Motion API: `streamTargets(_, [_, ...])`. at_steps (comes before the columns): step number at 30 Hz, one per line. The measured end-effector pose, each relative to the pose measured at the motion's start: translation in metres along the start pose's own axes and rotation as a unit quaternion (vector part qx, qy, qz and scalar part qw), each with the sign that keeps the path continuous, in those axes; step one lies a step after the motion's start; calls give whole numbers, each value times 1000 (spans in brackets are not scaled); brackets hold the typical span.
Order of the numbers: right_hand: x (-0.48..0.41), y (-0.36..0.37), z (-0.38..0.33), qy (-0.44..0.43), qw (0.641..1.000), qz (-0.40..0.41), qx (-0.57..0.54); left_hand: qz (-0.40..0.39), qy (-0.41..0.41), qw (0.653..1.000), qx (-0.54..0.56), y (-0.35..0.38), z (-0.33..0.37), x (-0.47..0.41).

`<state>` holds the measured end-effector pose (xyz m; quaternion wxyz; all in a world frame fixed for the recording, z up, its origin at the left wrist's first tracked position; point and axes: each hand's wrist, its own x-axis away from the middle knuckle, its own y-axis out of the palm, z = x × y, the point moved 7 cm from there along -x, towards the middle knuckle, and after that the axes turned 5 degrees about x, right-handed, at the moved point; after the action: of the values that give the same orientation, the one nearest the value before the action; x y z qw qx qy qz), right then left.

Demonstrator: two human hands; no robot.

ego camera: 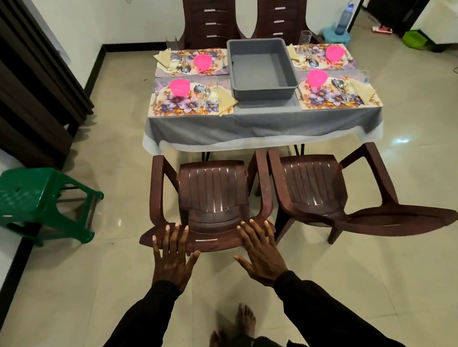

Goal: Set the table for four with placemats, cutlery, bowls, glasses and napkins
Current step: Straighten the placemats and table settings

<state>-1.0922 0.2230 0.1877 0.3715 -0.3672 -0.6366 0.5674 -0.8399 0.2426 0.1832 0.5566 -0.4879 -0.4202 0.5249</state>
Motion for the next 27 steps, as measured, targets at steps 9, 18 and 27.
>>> streamTargets(9, [-2,-6,5,-3,1000,-2,-15,-27,-26,999,28,-2,4,-3])
streamTargets(18, [-64,-31,-55,16,998,17,-60,-28,2,996,84,-31,-25,-22])
streamTargets(27, [-167,-25,-146,36,999,-15,-32,-15,21,996,83,-58,-157,-61])
